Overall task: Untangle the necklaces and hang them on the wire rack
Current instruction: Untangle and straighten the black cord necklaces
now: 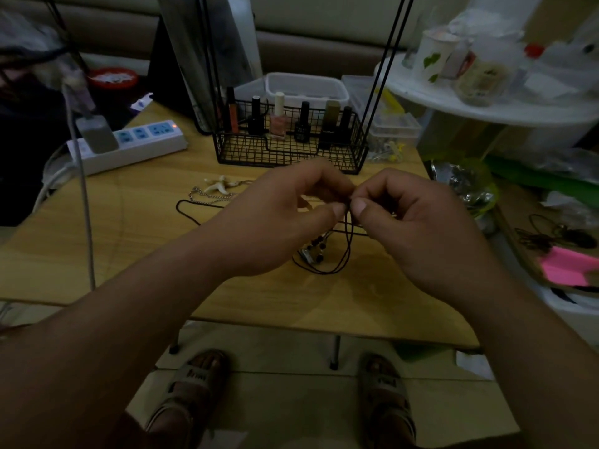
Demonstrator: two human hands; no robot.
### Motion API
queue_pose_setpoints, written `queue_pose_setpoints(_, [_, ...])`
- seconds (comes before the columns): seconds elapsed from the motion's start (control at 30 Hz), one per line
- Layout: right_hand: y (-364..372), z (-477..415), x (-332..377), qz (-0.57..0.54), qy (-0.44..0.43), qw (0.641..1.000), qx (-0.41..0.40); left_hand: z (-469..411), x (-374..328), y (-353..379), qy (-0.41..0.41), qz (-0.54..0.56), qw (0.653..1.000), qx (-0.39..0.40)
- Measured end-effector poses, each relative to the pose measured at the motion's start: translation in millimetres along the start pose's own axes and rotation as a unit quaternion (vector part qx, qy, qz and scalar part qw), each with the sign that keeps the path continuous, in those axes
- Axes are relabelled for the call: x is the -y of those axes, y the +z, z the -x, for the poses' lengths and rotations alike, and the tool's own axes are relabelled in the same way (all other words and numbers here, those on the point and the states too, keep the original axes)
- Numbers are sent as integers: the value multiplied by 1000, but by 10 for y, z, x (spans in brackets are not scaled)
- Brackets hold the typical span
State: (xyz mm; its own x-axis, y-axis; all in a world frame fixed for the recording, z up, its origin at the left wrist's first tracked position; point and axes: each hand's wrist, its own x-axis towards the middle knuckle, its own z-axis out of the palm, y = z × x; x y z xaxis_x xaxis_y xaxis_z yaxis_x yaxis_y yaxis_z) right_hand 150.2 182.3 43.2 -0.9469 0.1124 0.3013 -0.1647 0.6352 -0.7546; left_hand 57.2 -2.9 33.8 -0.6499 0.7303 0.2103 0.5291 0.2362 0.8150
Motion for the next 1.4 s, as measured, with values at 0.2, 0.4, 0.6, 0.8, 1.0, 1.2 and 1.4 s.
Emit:
queue_pose_setpoints(0.2, [6, 2, -17, -10, 22, 1000, 9, -2, -35, 18, -11, 4, 1000, -22])
queue_pose_setpoints(0.4, [5, -12, -24, -11, 31, 999, 15, 24, -28, -3, 5, 37, 999, -25])
queue_pose_setpoints(0.6, [39, -10, -21, 1, 17, 1000, 11, 36, -22, -4, 24, -8, 999, -34])
queue_pose_setpoints(0.8, [90, 4, -33, 76, -17, 997, -2, 20, 25, 0, 25, -70, 996, -51])
queue_pose_setpoints(1.0, [143, -7, -45, 132, -65, 989, -6, 18, 49, 9, 22, -90, 994, -51])
queue_pose_setpoints(1.2, [207, -11, -29, 142, -81, 986, -26, 19, 26, 22, 18, -86, 994, -63])
queue_pose_setpoints(1.4, [235, -30, -2, -70, 43, 995, -53, -14, 3, -19, -34, 57, 995, -75])
